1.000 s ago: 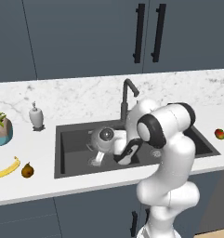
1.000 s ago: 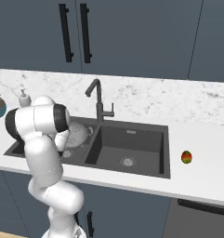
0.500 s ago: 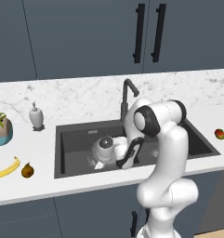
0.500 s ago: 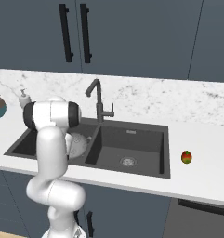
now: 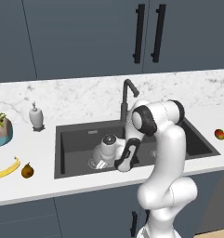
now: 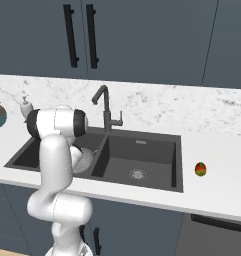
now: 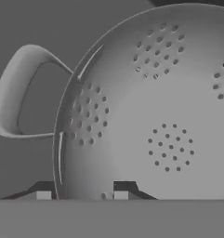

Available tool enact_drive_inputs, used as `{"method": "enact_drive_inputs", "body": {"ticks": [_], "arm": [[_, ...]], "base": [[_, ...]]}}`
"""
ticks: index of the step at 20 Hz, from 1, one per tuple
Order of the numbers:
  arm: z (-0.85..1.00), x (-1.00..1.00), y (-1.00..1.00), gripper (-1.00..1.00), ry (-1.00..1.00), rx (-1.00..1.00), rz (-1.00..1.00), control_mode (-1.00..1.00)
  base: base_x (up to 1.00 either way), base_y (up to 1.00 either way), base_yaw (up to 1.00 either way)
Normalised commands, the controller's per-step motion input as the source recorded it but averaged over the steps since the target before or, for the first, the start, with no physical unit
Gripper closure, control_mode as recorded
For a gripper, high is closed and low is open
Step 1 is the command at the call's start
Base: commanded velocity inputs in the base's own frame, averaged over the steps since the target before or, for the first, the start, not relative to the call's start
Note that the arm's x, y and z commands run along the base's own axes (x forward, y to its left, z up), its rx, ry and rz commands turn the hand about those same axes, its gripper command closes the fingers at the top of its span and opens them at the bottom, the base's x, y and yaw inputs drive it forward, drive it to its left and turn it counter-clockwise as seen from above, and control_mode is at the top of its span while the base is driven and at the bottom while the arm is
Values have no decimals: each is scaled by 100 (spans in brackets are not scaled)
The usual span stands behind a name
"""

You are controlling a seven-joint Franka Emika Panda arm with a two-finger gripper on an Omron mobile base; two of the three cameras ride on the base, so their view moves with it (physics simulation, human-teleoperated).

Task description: Put the colander in the sink, put the pear, banana, mango in the colander, and turn on the sink faucet and pour water over the colander.

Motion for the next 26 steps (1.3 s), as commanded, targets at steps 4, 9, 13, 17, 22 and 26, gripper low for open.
{"method": "enact_drive_inputs", "body": {"ticks": [4, 9, 13, 17, 22, 26], "arm": [[0, 16, 8, 100, 6, 0, -4, -100], [0, 4, 9, 100, 1, -1, 0, -100], [1, 0, 16, -100, 0, -4, 0, -100], [23, 0, 8, -100, 0, -5, 0, -100], [59, -2, 20, -100, 1, -14, 0, -100], [76, 0, 23, -100, 2, -7, 0, -100]], "base": [[0, 0, 0], [0, 0, 0], [0, 0, 0], [0, 0, 0], [0, 0, 0], [0, 0, 0]]}}
